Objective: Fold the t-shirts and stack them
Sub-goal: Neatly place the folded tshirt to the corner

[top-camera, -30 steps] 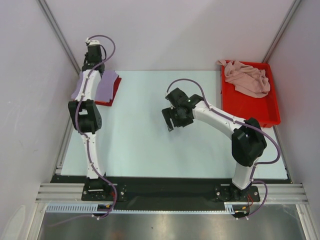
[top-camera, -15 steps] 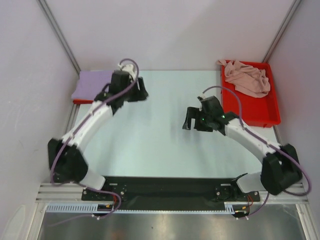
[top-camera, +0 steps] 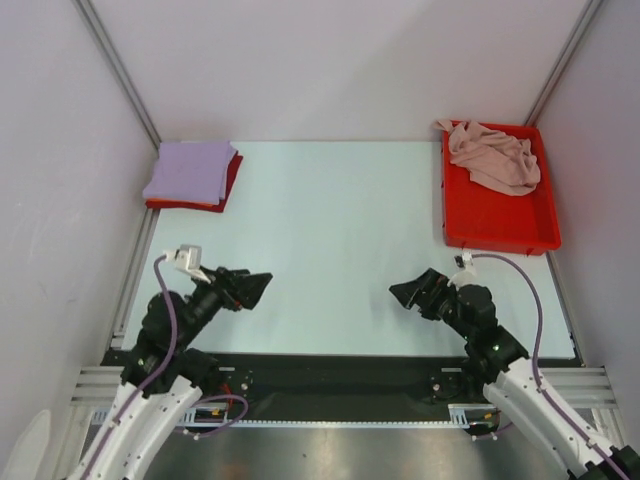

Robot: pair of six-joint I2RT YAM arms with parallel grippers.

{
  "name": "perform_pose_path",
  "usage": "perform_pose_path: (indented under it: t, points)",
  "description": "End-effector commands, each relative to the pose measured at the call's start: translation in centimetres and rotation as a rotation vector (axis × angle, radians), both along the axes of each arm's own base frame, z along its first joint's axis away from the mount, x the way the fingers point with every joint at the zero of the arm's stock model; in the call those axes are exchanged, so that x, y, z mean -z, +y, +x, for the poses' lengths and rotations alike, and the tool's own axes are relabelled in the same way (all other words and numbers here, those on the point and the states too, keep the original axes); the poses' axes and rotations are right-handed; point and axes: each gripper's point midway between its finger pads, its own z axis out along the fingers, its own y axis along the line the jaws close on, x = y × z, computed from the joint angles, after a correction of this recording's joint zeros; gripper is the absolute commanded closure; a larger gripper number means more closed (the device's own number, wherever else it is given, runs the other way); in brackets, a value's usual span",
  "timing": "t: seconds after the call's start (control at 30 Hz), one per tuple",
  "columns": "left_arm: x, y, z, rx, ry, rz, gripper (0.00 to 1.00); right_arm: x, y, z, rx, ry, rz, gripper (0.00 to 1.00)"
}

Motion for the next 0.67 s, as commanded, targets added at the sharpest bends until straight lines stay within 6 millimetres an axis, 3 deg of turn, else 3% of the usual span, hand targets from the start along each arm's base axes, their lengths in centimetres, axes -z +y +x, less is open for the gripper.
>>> perform_pose_path:
  t: [0.0,0.07,0.13,0.2,0.27,0.3,0.37,0.4,0.47,0.53,0.63]
  points:
    - [2.7,-0.6,-1.5,0.021,0.050,-0.183,0.11,-0.1,0.0,-0.6,0.046,0.013,0.135,0.00]
    - [3.3,-0.6,-2.3,0.035,0.044,-0.256,0.11,0.7,-0.2,-1.2,0.058,0.026,0.166,0.00]
    - [4.7,-1.5,-2.8,0.087,0.099,-0.266,0.11,3.5,-0.6,-2.2,0.083,0.116,0.165,0.00]
    - [5.8,-2.5,-3.4,0.155,0.121,-0.269,0.12,3.9,-0.7,-2.6,0.085,0.126,0.185,0.00]
    - [6.3,-2.6,-3.2,0.150,0.116,-0.293,0.10,5.5,-1.3,-3.1,0.114,0.189,0.148,0.00]
    - [8.2,-3.2,-3.2,0.179,0.165,-0.282,0.10,6.2,-1.4,-3.4,0.111,0.214,0.124,0.00]
    - [7.9,-4.3,-3.2,0.242,0.143,-0.377,0.10,6.8,-1.7,-3.7,0.114,0.233,0.103,0.00]
    - [9.6,-5.3,-3.2,0.287,0.206,-0.478,0.11,7.2,-1.8,-3.9,0.118,0.252,0.099,0.00]
    - [11.0,-5.5,-3.0,0.278,0.263,-0.521,0.11,8.0,-2.0,-4.1,0.130,0.272,0.085,0.00]
    - [10.9,-5.5,-2.9,0.276,0.252,-0.513,0.11,9.3,-2.1,-4.5,0.131,0.302,0.078,0.00]
    - [11.3,-5.6,-3.1,0.277,0.290,-0.528,0.11,9.6,-1.5,-5.0,0.088,0.319,0.091,0.00]
